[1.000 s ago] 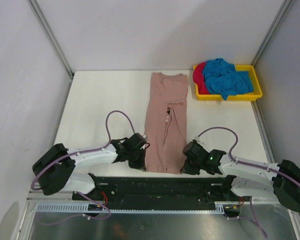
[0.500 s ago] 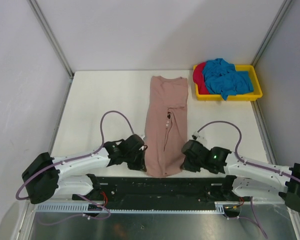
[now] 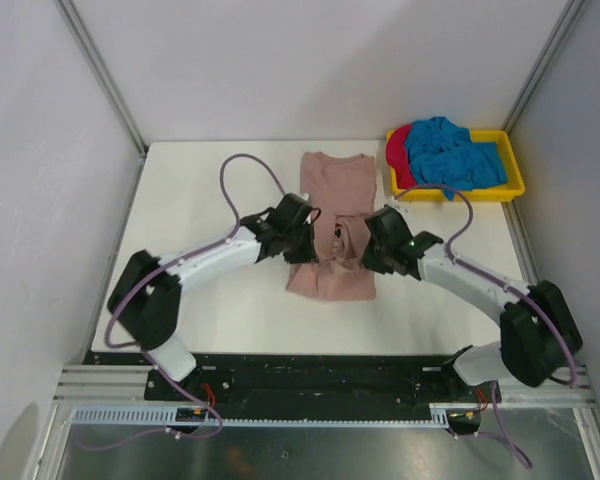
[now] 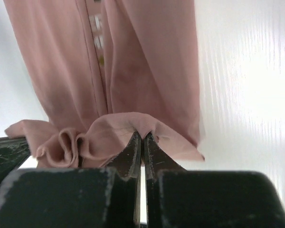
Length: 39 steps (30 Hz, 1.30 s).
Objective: Fold and stack the t-shirts
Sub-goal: Fold the folded rectangular tshirt in 1/3 of the way
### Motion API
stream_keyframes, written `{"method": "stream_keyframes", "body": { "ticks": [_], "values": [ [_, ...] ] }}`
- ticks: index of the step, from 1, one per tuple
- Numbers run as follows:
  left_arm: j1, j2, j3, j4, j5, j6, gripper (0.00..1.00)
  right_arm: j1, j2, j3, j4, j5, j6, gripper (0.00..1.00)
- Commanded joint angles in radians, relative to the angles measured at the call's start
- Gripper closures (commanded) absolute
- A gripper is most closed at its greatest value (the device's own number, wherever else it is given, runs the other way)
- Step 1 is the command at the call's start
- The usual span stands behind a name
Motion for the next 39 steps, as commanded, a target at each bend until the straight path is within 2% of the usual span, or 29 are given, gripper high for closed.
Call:
{"method": "stream_keyframes", "body": {
  "ticks": [1, 6, 15, 31, 33, 35, 36, 37, 39],
  "values": [
    [0.061, 0.133, 0.142, 0.020, -0.047, 0.035, 1.00, -0.074, 0.123, 0.119, 0.139, -0.004, -0.106, 1.00],
    [0.116, 0.242, 0.252, 0.023, -0.082, 0.035, 1.00, -0.152, 0.237, 0.200, 0.197, -0.028, -0.126, 1.00],
    [0.187, 0.361, 0.391, 0.022, -0.065, 0.066, 1.00, -0.238, 0.358, 0.310, 0.226, -0.085, -0.142, 1.00],
    [0.231, 0.480, 0.530, 0.022, -0.023, 0.107, 1.00, -0.325, 0.472, 0.360, 0.291, -0.183, -0.154, 1.00],
    [0.239, 0.488, 0.538, 0.023, -0.024, 0.117, 0.99, -0.334, 0.486, 0.375, 0.293, -0.202, -0.161, 0.98],
    [0.247, 0.494, 0.544, 0.023, -0.026, 0.128, 0.94, -0.343, 0.495, 0.396, 0.284, -0.211, -0.172, 0.86],
    [0.252, 0.495, 0.547, 0.024, -0.026, 0.137, 0.88, -0.346, 0.495, 0.406, 0.275, -0.212, -0.179, 0.79],
    [0.257, 0.496, 0.550, 0.025, -0.024, 0.147, 0.78, -0.347, 0.491, 0.415, 0.267, -0.212, -0.187, 0.72],
    [0.268, 0.483, 0.548, 0.028, -0.024, 0.168, 0.52, -0.348, 0.471, 0.426, 0.253, -0.204, -0.204, 0.59]
  ]
}}
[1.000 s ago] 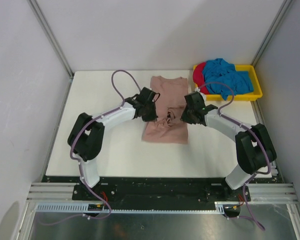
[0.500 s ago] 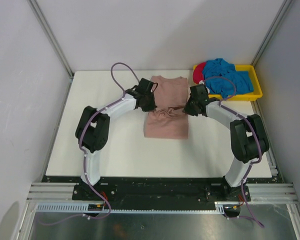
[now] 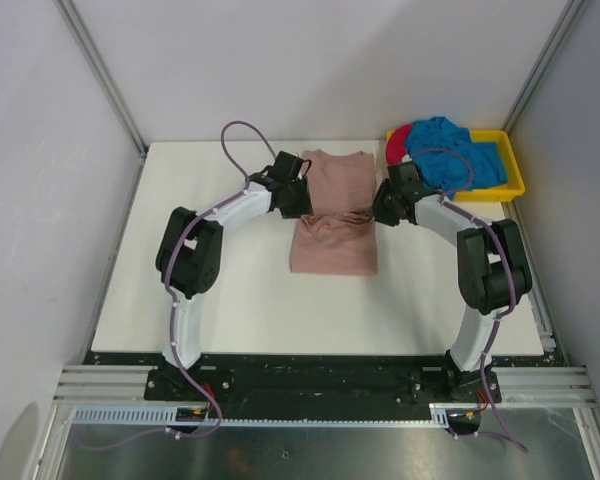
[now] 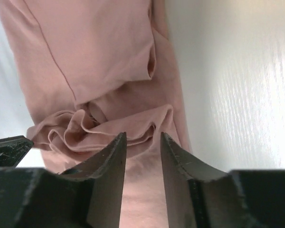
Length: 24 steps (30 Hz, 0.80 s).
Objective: Fold and stack the t-shirts
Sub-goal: Fold the folded rectangular tshirt in 1/3 of the way
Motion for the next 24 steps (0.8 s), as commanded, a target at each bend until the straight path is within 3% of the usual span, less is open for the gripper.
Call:
{"method": "stream_keyframes", "body": {
  "ticks": [1, 4, 6, 11, 14, 24],
  "values": [
    [0.033, -0.028, 0.044, 0.022, -0.004, 0.066, 0.43, -0.008, -0.036, 0.072, 0.006, 0.000, -0.055, 0.55],
    [0.046, -0.071, 0.026, 0.025, -0.008, 0.089, 0.31, 0.002, -0.076, 0.073, -0.021, 0.021, -0.074, 0.50],
    [0.050, -0.100, 0.008, 0.025, -0.004, 0.094, 0.36, 0.024, -0.100, 0.074, -0.039, 0.032, -0.088, 0.53],
    [0.045, -0.150, -0.070, 0.025, 0.061, 0.107, 0.79, 0.108, -0.111, 0.072, -0.077, 0.101, -0.126, 0.73],
    [0.032, -0.147, -0.098, 0.025, 0.111, 0.118, 0.97, 0.136, -0.088, 0.074, -0.067, 0.105, -0.137, 0.81],
    [0.005, -0.049, -0.065, 0.023, 0.206, 0.111, 1.00, 0.134, 0.057, 0.137, -0.010, 0.050, -0.152, 0.84]
  ]
}}
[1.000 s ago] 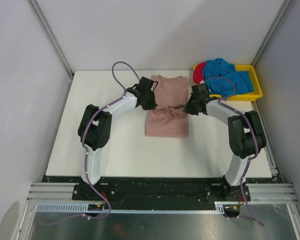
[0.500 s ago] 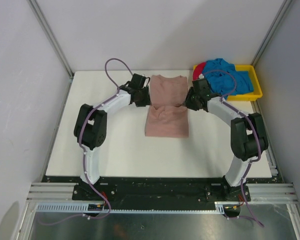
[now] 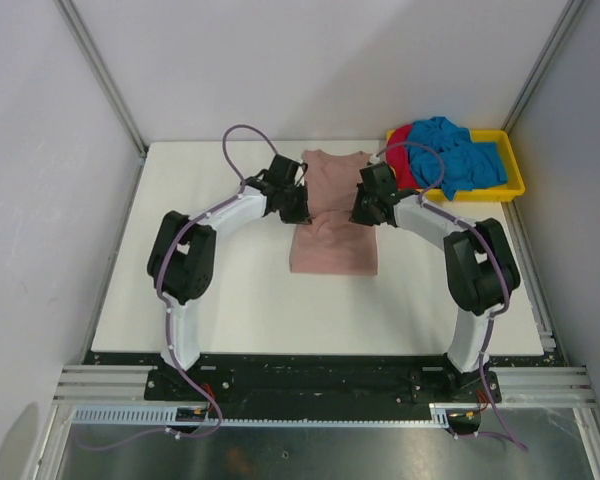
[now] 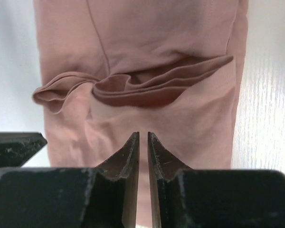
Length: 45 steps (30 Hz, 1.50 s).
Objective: Fold and stack the t-shirts
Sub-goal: Fold the folded rectangular tshirt in 1/3 of the way
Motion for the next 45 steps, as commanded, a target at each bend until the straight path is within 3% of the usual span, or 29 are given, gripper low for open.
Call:
{"method": "stream_keyframes", "body": {
  "ticks": [1, 6, 17, 28, 36, 45],
  "values": [
    [-0.004, 0.045, 0.025, 0.010, 0.063, 0.010, 1.00, -0.011, 0.073, 0.080, 0.035, -0.008, -0.032, 0.84],
    [-0.003, 0.092, 0.052, 0.011, 0.054, 0.003, 1.00, -0.017, 0.141, 0.151, 0.022, -0.006, -0.037, 0.84],
    [0.068, 0.170, 0.179, 0.036, -0.124, -0.043, 1.00, -0.024, 0.230, 0.241, -0.036, 0.025, -0.047, 0.85],
    [0.092, 0.231, 0.178, 0.050, -0.119, -0.054, 1.00, -0.040, 0.259, 0.245, -0.053, 0.032, -0.055, 0.86],
    [0.101, 0.139, 0.128, 0.095, -0.102, 0.027, 0.70, -0.040, 0.265, 0.255, -0.056, 0.030, -0.058, 0.86],
    [0.099, 0.078, 0.073, 0.171, 0.007, 0.137, 0.69, -0.036, 0.283, 0.280, -0.070, 0.030, -0.059, 0.86]
  ]
}}
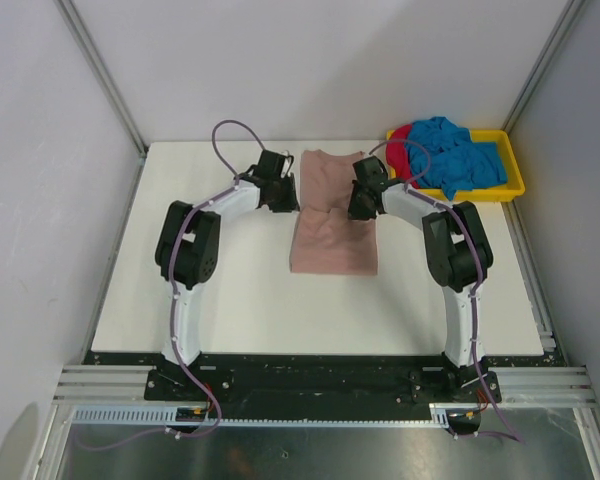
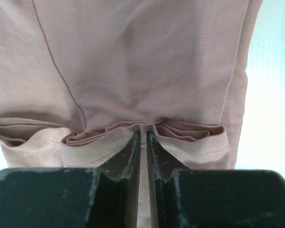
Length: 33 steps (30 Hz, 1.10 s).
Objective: Fold and stack the t-shirts
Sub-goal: Fold the folded rectangular tshirt in 1/3 of the way
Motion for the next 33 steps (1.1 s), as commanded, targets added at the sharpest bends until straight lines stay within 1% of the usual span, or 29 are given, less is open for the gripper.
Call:
{"method": "stream_keyframes", "body": {
  "ticks": [1, 6, 12, 19, 28, 33],
  "values": [
    [0.003, -0.084, -0.012, 0.084, 0.100, 0.095, 0.69, 0.001, 0.013, 0.050, -0.007, 0.014, -0.019, 0.86],
    [0.003, -0.063, -0.002, 0.102, 0.182, 0.123, 0.71, 0.002, 0.020, 0.057, -0.012, 0.016, -0.019, 0.87],
    [-0.001, -0.026, 0.026, 0.105, 0.225, 0.134, 0.67, 0.002, 0.028, 0.068, -0.021, 0.015, -0.021, 0.87],
    [-0.001, -0.019, 0.031, 0.113, 0.264, 0.133, 0.64, 0.001, 0.034, 0.073, -0.025, 0.017, -0.023, 0.87],
    [0.000, -0.012, 0.021, 0.115, 0.268, 0.149, 0.59, 0.003, 0.043, 0.077, -0.028, 0.015, -0.019, 0.88],
    [-0.001, -0.003, 0.023, 0.116, 0.225, 0.151, 0.60, 0.003, 0.045, 0.082, -0.032, 0.013, -0.016, 0.88]
  ]
}}
